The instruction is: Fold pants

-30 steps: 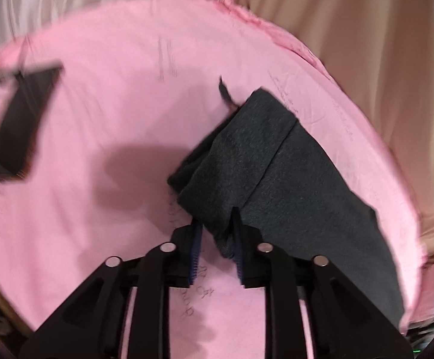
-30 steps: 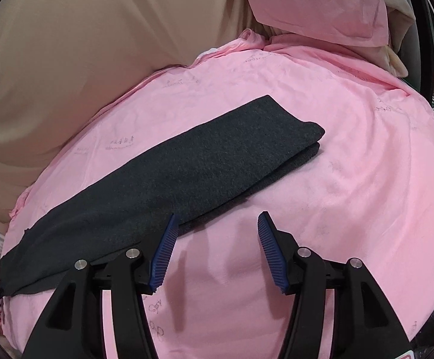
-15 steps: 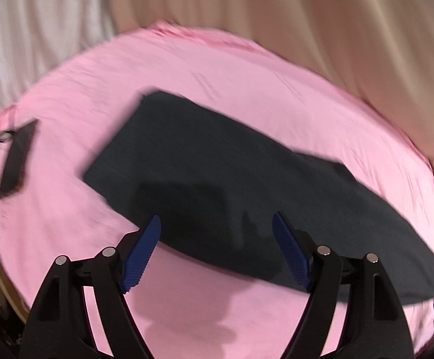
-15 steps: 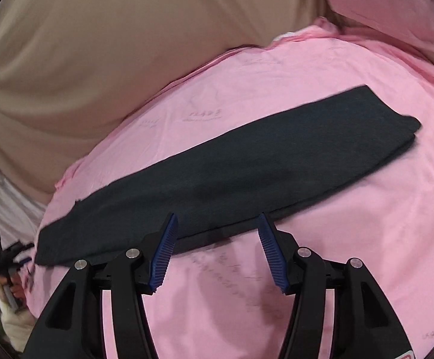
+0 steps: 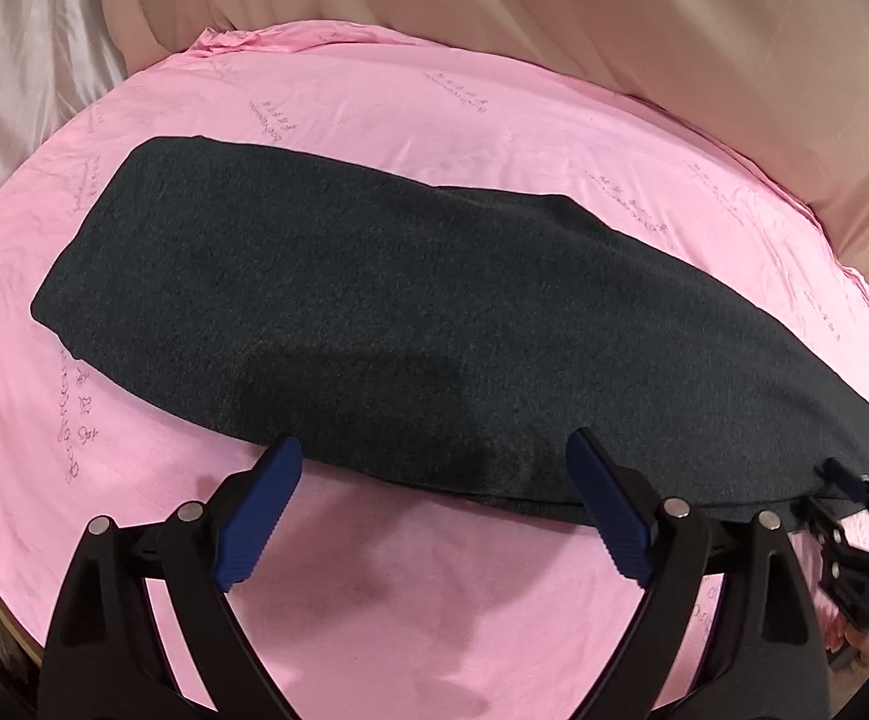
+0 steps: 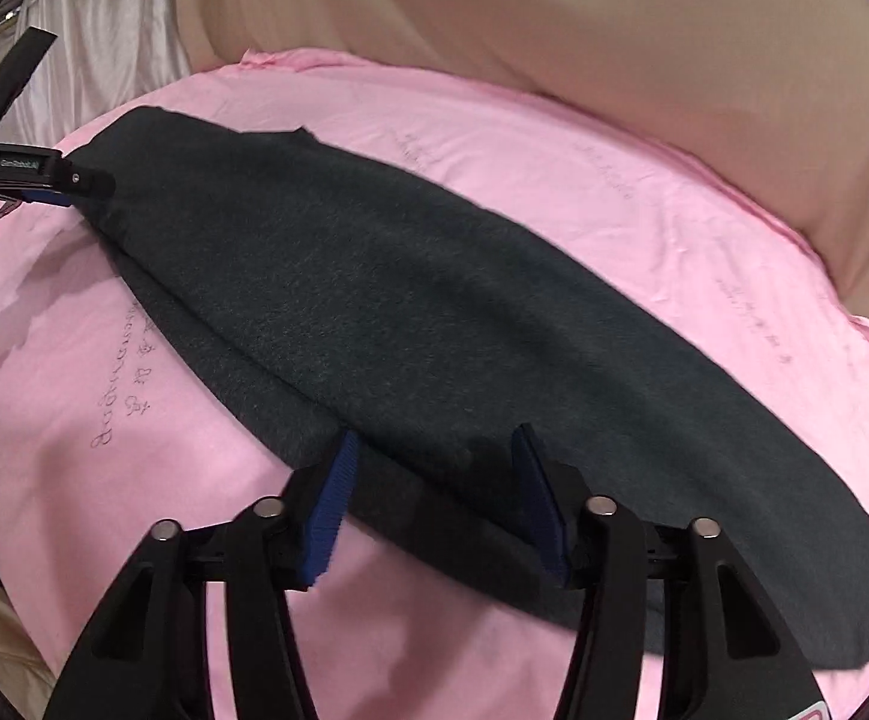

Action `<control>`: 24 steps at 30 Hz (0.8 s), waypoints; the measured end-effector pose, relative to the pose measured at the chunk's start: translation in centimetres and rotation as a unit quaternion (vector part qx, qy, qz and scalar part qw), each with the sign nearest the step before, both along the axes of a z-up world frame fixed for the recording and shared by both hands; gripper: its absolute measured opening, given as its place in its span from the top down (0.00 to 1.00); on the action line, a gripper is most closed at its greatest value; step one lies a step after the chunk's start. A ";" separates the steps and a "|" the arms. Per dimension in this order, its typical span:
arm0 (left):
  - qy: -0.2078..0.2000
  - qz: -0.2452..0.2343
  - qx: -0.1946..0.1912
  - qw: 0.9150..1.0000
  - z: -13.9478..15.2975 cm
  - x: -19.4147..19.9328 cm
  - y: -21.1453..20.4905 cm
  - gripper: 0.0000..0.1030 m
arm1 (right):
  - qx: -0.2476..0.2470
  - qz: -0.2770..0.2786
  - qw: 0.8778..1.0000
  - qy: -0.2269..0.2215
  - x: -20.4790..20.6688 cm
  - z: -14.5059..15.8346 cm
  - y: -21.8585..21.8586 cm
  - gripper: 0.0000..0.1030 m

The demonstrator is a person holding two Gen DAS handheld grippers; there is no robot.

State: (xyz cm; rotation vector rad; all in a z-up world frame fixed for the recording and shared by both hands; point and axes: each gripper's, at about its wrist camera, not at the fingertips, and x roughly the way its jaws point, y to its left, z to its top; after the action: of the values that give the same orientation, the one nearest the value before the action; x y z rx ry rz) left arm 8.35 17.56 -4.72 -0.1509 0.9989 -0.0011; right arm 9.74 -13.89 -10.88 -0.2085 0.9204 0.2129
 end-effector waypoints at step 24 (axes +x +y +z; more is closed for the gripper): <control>0.062 -0.015 0.040 0.997 -2.8 0.3 2.7 0.08 | 0.102 0.116 0.988 0.022 0.6 0.1 6.9 0.62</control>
State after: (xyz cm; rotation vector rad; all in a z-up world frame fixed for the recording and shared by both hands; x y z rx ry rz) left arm 8.60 20.26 -7.50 -0.0637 1.1238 0.0216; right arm 10.39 -6.96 -10.80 -0.1209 0.9104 0.5275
